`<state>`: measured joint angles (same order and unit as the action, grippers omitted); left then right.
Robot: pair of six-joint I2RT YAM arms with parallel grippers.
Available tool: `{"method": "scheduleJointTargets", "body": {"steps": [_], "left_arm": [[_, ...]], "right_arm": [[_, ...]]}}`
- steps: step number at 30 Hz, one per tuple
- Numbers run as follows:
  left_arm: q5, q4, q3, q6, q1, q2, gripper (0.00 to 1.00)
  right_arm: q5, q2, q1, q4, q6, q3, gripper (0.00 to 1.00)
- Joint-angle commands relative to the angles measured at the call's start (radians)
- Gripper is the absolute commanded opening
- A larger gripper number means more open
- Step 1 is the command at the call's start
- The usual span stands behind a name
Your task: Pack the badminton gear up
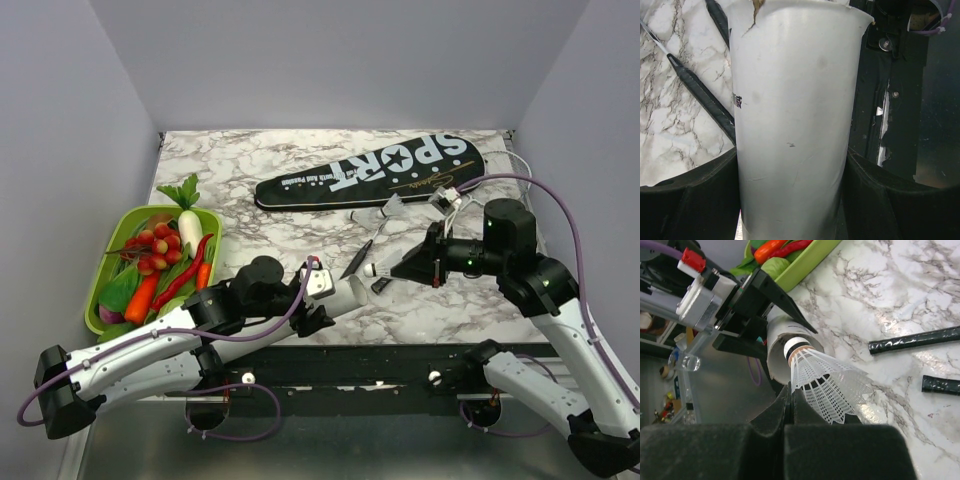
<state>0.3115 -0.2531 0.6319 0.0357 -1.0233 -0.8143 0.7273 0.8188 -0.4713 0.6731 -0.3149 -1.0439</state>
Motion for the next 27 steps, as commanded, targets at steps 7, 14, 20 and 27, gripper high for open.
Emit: {"method": "scheduleJointTargets", "body": {"steps": [7,14,20,27], "left_arm": [[0.032,-0.043,-0.006,-0.017,-0.008,-0.003,0.00],[0.029,-0.040,-0.008,-0.017,-0.008,0.004,0.00],[0.044,-0.037,-0.005,-0.022,-0.008,0.007,0.00],[0.069,-0.023,-0.011,-0.028,-0.008,0.032,0.00]], "right_arm": [[0.070,0.017,-0.050,0.007,-0.003,0.044,0.01],[0.037,0.084,-0.138,-0.041,-0.015,0.051,0.00],[0.015,0.132,-0.200,-0.089,-0.030,0.058,0.01],[0.044,0.210,-0.247,-0.199,-0.072,0.084,0.01]]}}
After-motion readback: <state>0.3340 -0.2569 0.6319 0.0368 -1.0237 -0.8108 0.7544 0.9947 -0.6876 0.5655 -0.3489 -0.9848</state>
